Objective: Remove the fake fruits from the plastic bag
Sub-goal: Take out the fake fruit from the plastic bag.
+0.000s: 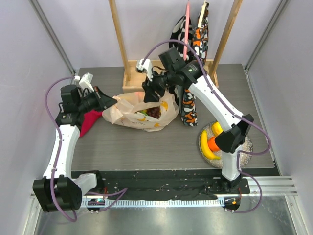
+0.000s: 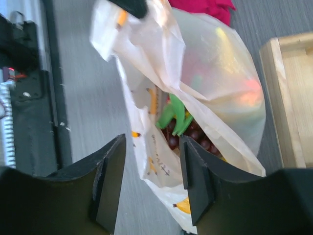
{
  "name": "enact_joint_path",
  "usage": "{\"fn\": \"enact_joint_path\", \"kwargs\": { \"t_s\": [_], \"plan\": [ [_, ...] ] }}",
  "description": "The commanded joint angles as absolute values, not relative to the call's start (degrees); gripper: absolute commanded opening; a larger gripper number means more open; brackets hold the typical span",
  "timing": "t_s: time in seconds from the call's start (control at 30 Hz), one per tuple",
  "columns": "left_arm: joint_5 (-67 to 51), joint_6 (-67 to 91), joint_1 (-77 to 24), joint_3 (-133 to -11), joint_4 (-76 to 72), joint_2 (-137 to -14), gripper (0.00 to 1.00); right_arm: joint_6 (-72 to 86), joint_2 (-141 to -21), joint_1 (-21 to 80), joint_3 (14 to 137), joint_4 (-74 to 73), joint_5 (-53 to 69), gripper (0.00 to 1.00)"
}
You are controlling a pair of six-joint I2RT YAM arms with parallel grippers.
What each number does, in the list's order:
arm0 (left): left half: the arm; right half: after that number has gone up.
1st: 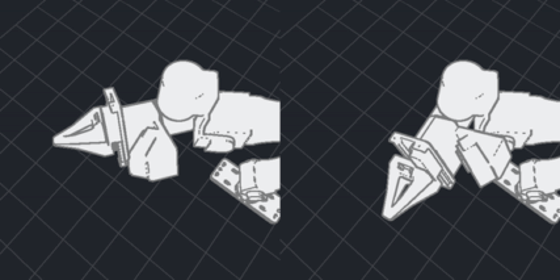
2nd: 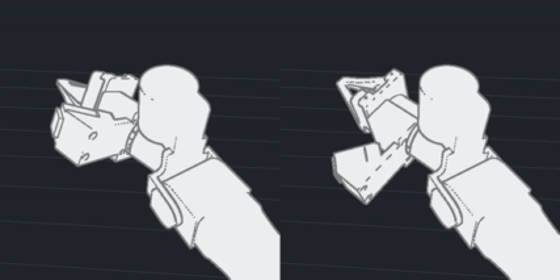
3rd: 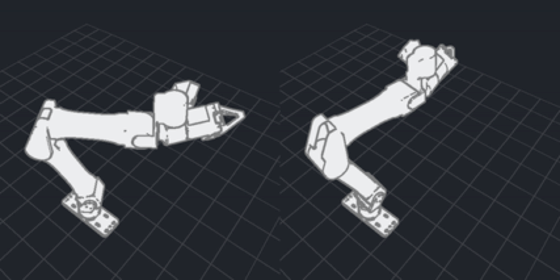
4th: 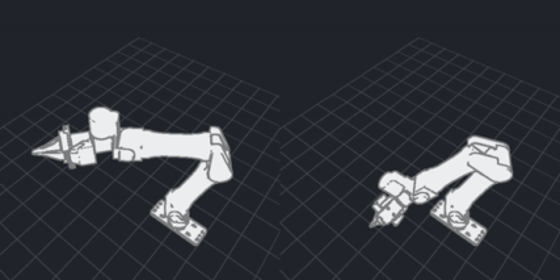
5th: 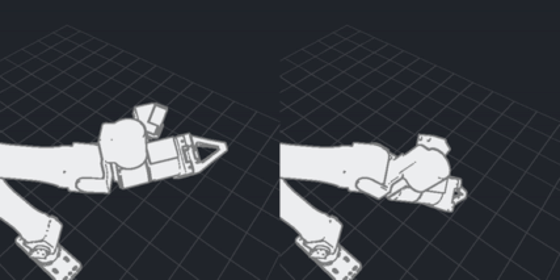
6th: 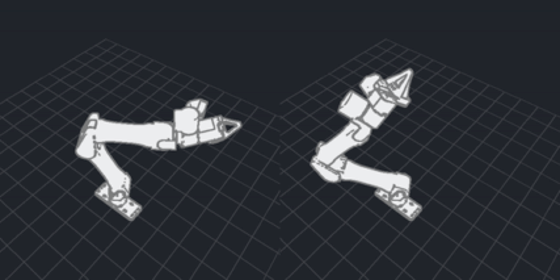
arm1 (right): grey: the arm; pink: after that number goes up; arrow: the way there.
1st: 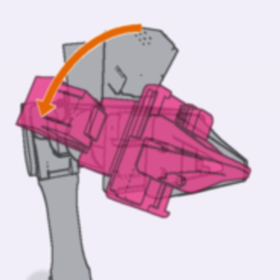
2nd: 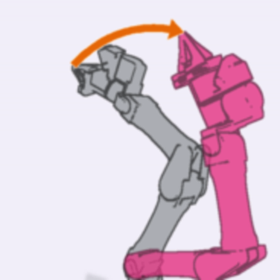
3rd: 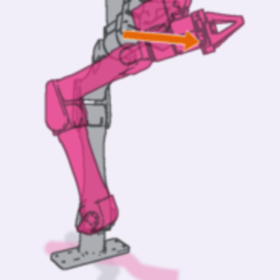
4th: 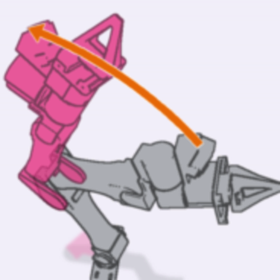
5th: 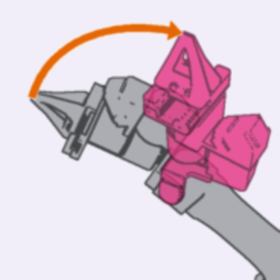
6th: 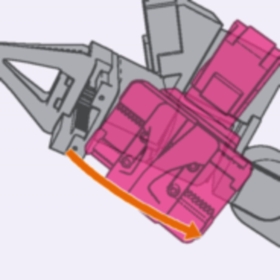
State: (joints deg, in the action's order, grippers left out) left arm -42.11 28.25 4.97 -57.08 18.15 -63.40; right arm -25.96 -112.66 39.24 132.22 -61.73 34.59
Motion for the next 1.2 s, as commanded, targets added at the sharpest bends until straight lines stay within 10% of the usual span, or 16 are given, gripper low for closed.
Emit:
{"fn": "enact_joint_path", "kwargs": {
  "t_s": [0.0, 0.4, 0.73, 1.17],
  "plan": [
    [-43.6, 28.7, 4.7, -58.2, 14.6, -63.0, 0.00, -28.4, -111.4, 39.4, 121.2, -55.5, 25.0, 0.52],
    [-43.7, 28.9, 4.7, -55.6, 14.7, -59.6, 0.00, -28.8, -101.1, 42.7, 92.6, -55.5, 8.4, 0.41],
    [-43.9, 28.7, 4.5, -55.1, 14.4, -59.8, 0.00, -31.7, -113.8, 39.9, 107.7, -51.9, 4.7, 0.44],
    [-43.5, 28.4, 4.5, -53.3, 14.7, -58.7, 0.00, -29.4, -125.2, 39.5, 115.0, -53.6, -7.2, 0.76]
  ]
}}
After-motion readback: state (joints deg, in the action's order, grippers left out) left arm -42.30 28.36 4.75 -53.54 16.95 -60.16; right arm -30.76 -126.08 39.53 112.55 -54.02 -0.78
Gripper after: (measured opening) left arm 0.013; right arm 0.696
